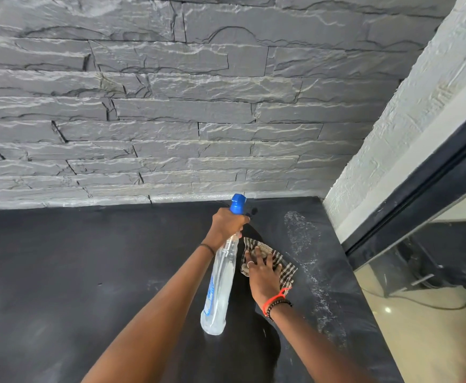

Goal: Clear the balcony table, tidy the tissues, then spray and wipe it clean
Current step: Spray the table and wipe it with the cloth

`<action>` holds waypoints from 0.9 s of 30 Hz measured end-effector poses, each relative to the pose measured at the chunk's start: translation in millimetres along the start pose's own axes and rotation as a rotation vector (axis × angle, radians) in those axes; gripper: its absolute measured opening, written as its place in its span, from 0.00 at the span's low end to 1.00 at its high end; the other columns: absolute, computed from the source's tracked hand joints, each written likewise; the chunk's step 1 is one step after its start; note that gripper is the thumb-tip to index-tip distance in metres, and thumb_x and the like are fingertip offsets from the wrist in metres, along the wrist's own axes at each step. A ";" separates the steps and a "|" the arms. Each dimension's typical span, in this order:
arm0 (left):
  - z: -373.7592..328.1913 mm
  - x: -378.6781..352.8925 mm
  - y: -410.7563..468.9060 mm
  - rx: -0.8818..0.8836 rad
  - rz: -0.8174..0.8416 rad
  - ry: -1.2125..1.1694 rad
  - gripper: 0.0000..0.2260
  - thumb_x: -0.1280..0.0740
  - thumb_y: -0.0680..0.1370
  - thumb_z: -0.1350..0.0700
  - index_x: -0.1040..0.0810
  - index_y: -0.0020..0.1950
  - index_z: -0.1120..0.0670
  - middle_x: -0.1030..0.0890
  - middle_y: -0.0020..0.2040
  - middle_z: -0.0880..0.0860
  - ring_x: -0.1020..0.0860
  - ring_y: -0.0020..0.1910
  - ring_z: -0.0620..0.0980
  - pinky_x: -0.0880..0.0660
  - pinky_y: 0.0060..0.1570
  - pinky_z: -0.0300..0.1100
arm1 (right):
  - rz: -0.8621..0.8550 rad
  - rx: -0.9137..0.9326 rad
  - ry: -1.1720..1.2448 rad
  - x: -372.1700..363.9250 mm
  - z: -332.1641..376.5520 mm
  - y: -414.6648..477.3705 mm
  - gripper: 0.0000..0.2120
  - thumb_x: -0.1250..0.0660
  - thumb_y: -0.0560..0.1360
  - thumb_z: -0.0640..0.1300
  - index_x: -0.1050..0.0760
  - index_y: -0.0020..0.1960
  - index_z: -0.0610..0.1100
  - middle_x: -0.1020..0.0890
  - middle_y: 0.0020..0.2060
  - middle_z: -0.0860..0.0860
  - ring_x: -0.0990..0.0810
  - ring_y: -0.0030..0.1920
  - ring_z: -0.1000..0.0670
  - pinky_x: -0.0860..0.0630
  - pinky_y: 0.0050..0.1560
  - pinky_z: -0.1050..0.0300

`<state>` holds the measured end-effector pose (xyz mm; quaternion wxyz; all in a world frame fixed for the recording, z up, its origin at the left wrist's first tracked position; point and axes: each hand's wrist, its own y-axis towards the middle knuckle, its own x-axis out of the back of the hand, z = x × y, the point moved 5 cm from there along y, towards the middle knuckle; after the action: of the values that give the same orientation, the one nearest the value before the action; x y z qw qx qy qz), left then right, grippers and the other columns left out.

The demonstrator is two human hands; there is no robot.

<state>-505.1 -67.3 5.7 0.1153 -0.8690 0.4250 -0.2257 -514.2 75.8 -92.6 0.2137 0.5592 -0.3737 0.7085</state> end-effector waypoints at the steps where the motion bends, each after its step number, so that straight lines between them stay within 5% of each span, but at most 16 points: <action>1: 2.0 3.2 1.1 0.007 0.002 -0.019 0.10 0.30 0.70 0.59 0.28 0.32 0.55 0.27 0.25 0.51 0.27 0.23 0.49 0.26 0.38 0.44 | 0.001 0.001 -0.008 0.0 1.4 0.5 0.28 0.48 0.79 0.33 0.48 0.77 0.48 0.52 0.77 0.46 0.52 0.75 0.37 0.47 0.70 0.31; 11: 17.7 41.4 20.1 0.011 -0.079 -0.036 0.10 0.29 0.70 0.59 0.29 0.32 0.56 0.27 0.25 0.51 0.28 0.23 0.49 0.28 0.35 0.44 | -0.013 0.129 -0.001 21.1 32.2 69.7 0.24 0.48 0.81 0.38 0.43 0.76 0.49 0.49 0.77 0.49 0.51 0.75 0.37 0.47 0.70 0.30; 17: 28.7 61.0 29.2 0.036 -0.116 -0.068 0.11 0.29 0.70 0.59 0.29 0.32 0.56 0.29 0.23 0.50 0.29 0.21 0.48 0.28 0.35 0.44 | -0.004 0.056 0.048 41.0 -9.2 128.2 0.22 0.48 0.80 0.39 0.37 0.73 0.51 0.47 0.77 0.52 0.50 0.75 0.39 0.46 0.70 0.31; 23: 30.3 71.9 31.2 0.024 -0.108 -0.078 0.10 0.29 0.71 0.59 0.29 0.33 0.57 0.28 0.25 0.51 0.29 0.23 0.48 0.28 0.34 0.43 | -0.051 -0.142 0.038 36.7 -42.7 108.7 0.27 0.49 0.79 0.35 0.44 0.76 0.52 0.47 0.77 0.50 0.50 0.75 0.37 0.45 0.70 0.32; 27: 31.8 77.7 36.3 0.028 -0.108 -0.098 0.11 0.29 0.71 0.59 0.29 0.33 0.56 0.29 0.25 0.51 0.29 0.23 0.48 0.28 0.33 0.43 | -0.106 -0.012 -0.008 18.9 6.5 82.7 0.26 0.51 0.80 0.37 0.45 0.76 0.50 0.48 0.77 0.49 0.49 0.74 0.37 0.46 0.70 0.32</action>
<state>-472.7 -150.7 -13.3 0.1355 -0.8989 0.3684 -0.1948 -575.0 16.6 -98.0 0.2527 0.5799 -0.3489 0.6915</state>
